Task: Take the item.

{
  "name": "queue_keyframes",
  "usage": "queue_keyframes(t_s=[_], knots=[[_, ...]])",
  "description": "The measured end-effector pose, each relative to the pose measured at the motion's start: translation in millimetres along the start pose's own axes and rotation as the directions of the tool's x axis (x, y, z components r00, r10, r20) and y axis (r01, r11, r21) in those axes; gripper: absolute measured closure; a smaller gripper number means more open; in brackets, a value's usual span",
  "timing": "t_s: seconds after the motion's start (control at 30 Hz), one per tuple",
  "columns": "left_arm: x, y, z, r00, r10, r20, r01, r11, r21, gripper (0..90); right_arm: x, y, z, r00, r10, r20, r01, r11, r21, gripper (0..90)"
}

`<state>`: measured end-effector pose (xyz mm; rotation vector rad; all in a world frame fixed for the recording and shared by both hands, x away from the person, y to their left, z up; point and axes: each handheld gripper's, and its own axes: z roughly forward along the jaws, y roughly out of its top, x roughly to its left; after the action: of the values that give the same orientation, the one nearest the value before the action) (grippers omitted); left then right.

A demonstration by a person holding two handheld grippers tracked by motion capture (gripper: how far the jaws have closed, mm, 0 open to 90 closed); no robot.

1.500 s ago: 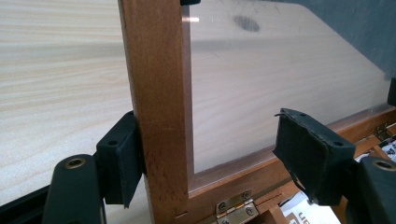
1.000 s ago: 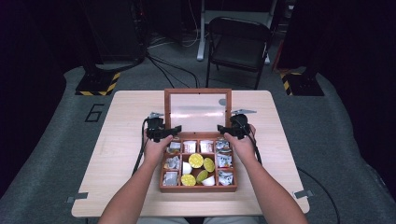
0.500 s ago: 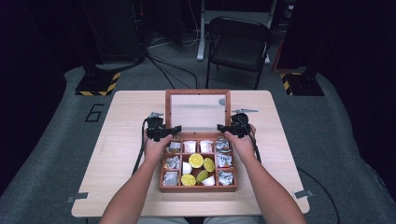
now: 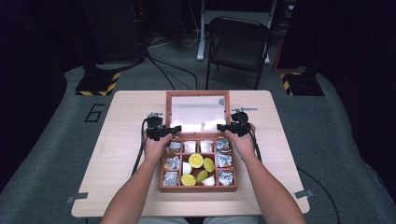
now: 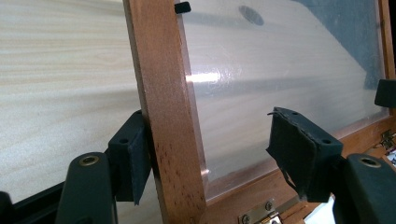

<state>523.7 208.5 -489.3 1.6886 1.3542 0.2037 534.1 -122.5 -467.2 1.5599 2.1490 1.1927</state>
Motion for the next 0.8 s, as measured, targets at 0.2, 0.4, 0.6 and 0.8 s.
queue_keyframes(t_s=[0.2, 0.4, 0.6, 0.8], knots=[[0.1, 1.3, 2.8, 1.0, -0.003, -0.003, 0.003, 0.9998, 0.022, 30.0, -2.1, -0.5, 2.4, 1.0, 0.005, -0.004, -0.005, 1.0, 0.002, 36.9], [0.5, 0.2, 6.1, 1.0, 0.004, -0.005, -0.004, 0.9995, 0.032, 26.8, -1.3, -1.2, 5.5, 0.9999, 0.01, 0.009, -0.01, 0.9999, 0.01, 34.4], [2.3, 0.4, 7.1, 1.0, -0.005, 0.006, 0.005, 0.9989, 0.047, 26.5, -1.7, -1.3, 7.1, 0.9997, 0.024, 0.009, -0.024, 0.9995, 0.019, 33.8], [5.1, 0.6, 9.1, 0.9998, -0.015, 0.015, 0.014, 0.9982, 0.058, 26.6, -4.4, -2.3, 9.5, 0.999, 0.045, 0.001, -0.045, 0.9984, 0.034, 33.5]])
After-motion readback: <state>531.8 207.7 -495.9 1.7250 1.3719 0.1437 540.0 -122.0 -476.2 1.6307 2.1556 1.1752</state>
